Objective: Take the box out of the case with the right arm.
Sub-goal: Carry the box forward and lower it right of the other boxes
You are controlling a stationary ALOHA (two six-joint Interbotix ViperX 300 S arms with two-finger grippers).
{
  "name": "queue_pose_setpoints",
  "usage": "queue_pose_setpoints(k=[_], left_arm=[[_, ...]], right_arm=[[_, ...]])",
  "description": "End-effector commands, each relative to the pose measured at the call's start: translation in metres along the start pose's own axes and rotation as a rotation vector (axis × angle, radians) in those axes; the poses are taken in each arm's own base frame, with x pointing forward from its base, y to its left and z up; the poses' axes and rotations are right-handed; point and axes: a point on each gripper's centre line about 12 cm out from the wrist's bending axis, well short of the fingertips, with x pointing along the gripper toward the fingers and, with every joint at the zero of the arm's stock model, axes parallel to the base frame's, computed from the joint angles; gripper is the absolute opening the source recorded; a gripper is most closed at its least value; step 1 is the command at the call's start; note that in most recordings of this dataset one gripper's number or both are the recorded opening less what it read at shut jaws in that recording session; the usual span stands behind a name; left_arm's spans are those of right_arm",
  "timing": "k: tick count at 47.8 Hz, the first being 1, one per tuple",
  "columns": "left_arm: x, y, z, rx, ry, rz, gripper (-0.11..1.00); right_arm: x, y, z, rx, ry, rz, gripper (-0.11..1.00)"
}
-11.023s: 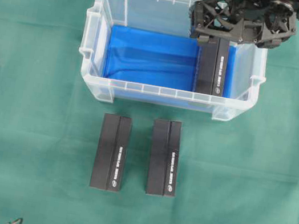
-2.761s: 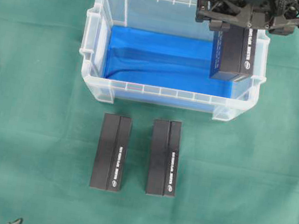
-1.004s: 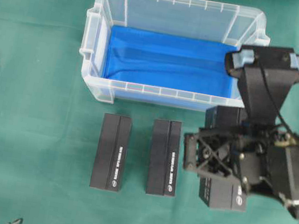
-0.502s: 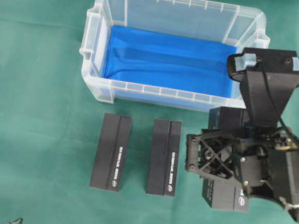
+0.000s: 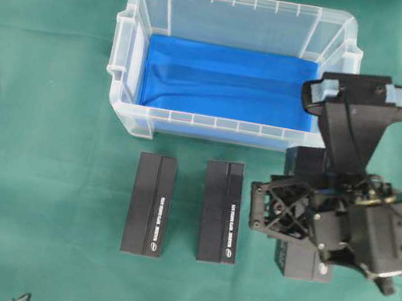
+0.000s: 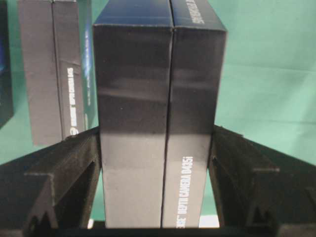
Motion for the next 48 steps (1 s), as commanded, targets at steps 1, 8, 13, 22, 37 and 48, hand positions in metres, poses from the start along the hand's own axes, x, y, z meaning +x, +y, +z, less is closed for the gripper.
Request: queue_pose_setpoints(k=[1, 8, 13, 22, 37, 48], left_arm=[[-0.007, 0.0, 0.006, 0.002, -0.029, 0.001, 0.02], [-0.007, 0.0, 0.006, 0.001, -0.028, -0.001, 0.02], [-0.007, 0.0, 0.005, 0.001, -0.028, -0.001, 0.02], [-0.007, 0.0, 0.005, 0.002, -0.028, 0.001, 0.02], [-0.007, 0.0, 0.005, 0.001, -0.028, -0.001, 0.02], [-0.007, 0.0, 0.006, 0.001, -0.028, -0.001, 0.02]], right_arm=[[0.007, 0.003, -0.003, 0.0, 0.016, 0.037, 0.65], [0.041, 0.003, -0.012, 0.006, 0.041, 0.038, 0.64], [0.065, -0.003, -0.017, 0.011, 0.049, 0.012, 0.64], [0.102, -0.013, -0.023, 0.004, 0.073, 0.012, 0.65], [0.132, -0.02, -0.028, 0.061, 0.11, 0.032, 0.65], [0.131, -0.019, -0.029, 0.062, 0.115, 0.042, 0.65]])
